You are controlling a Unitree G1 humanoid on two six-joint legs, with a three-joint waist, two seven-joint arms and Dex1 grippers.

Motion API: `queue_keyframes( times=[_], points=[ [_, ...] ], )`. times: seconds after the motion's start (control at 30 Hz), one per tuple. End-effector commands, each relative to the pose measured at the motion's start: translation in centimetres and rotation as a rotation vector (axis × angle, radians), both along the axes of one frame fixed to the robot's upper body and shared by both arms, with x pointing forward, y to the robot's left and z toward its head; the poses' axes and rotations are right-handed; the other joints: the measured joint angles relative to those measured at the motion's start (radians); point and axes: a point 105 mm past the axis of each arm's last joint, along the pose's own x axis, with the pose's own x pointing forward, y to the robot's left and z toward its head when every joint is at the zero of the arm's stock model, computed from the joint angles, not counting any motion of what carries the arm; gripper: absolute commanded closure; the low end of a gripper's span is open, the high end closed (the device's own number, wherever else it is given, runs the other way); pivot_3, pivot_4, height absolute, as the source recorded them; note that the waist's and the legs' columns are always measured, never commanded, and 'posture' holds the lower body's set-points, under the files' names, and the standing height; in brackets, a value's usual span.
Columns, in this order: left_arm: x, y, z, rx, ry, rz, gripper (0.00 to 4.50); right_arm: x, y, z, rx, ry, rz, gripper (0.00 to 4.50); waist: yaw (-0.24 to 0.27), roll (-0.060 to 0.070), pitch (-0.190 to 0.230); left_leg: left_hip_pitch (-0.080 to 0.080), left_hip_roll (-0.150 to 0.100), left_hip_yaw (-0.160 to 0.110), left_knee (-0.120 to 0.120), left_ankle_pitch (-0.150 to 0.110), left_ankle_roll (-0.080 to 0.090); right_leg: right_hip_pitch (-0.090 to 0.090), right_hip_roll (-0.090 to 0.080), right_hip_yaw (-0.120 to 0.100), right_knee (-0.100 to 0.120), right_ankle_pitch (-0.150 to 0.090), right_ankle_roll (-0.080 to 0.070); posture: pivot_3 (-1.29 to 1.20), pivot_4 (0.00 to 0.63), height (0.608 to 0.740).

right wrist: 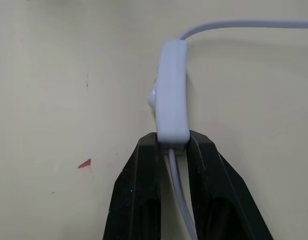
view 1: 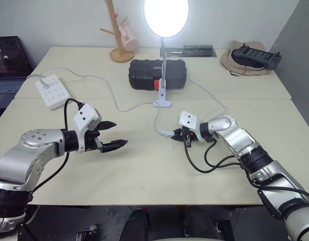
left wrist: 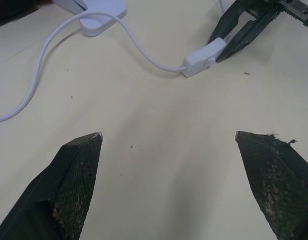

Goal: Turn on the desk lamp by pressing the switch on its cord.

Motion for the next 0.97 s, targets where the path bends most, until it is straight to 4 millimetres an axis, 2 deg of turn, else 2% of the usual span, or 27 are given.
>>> queue_keyframes(
  times=[0.03, 0.1, 0.2, 0.37, 0.47, 0.53, 0.6, 0.73, 0.97],
  points=[
    [0.3, 0.0, 0.8, 0.017, -0.048, -0.018, 0.00, 0.0, -0.4, 0.8, 0.023, 0.007, 0.008, 2.84, 0.000, 0.000, 0.000, 0.000, 0.000, 0.000, 0.000, 0.000, 0.000, 0.000, 0.000, 0.000, 0.000, 0.000, 0.000, 0.00, 0.150, 0.740],
    [0.4, 0.1, 0.8, 0.019, -0.055, -0.016, 0.00, -0.1, -0.4, 1.4, 0.057, 0.013, 0.007, 2.38, 0.000, 0.000, 0.000, 0.000, 0.000, 0.000, 0.000, 0.000, 0.000, 0.000, 0.000, 0.000, 0.000, 0.000, 0.000, 0.00, 0.150, 0.740],
    [0.5, 0.1, 0.9, 0.020, -0.053, -0.024, 0.00, -0.6, -0.4, 2.2, 0.097, 0.037, 0.014, 1.45, 0.000, 0.000, 0.000, 0.000, 0.000, -0.001, 0.000, 0.000, 0.000, 0.000, 0.000, 0.000, 0.000, 0.000, 0.000, 0.00, 0.150, 0.740],
    [1.0, 0.4, 1.5, 0.029, -0.055, -0.038, 0.00, -2.6, -1.3, 4.0, 0.137, 0.068, 0.048, 0.08, 0.003, 0.000, 0.000, -0.001, 0.000, -0.002, 0.000, 0.000, 0.000, 0.000, 0.000, -0.001, 0.000, 0.000, 0.000, 0.00, 0.150, 0.740],
    [1.3, 0.8, 1.6, 0.051, -0.054, -0.044, 0.00, -3.4, -2.3, 5.1, 0.162, 0.060, 0.026, 0.08, 0.003, 0.000, 0.000, 0.000, 0.000, -0.002, 0.001, 0.000, 0.000, 0.001, 0.000, -0.001, 0.000, 0.000, 0.000, 0.00, 0.150, 0.740],
    [1.8, 1.0, 1.6, 0.084, -0.059, -0.060, 0.00, -3.2, -4.0, 6.2, 0.189, 0.002, -0.061, 0.08, 0.004, 0.000, 0.000, -0.001, 0.000, -0.002, 0.001, 0.000, 0.000, 0.001, 0.000, -0.002, 0.000, 0.000, 0.000, 0.00, 0.150, 0.740],
    [2.1, 1.2, 1.6, 0.103, -0.060, -0.072, 0.00, -3.3, -4.7, 6.7, 0.206, -0.012, -0.104, 0.08, 0.010, 0.000, 0.000, -0.001, -0.001, -0.002, 0.001, 0.000, 0.000, 0.001, 0.000, -0.002, 0.000, 0.000, 0.000, 0.00, 0.150, 0.740],
    [2.7, 1.1, 1.6, 0.143, -0.060, -0.127, 0.00, -4.9, -7.1, 7.7, 0.201, -0.031, -0.173, 0.08, 0.018, 0.000, 0.000, -0.001, -0.001, -0.001, 0.001, 0.000, 0.000, 0.000, 0.000, -0.002, 0.000, 0.000, 0.000, 0.00, 0.150, 0.740],
    [3.8, 0.5, 1.5, 0.156, -0.064, -0.190, 0.00, -6.7, -8.4, 6.9, 0.187, -0.025, -0.259, 0.08, 0.018, 0.000, 0.000, -0.001, -0.002, 0.000, 0.001, 0.000, 0.000, 0.001, 0.001, -0.002, 0.000, 0.000, 0.000, 0.00, 0.150, 0.740]
  ],
)
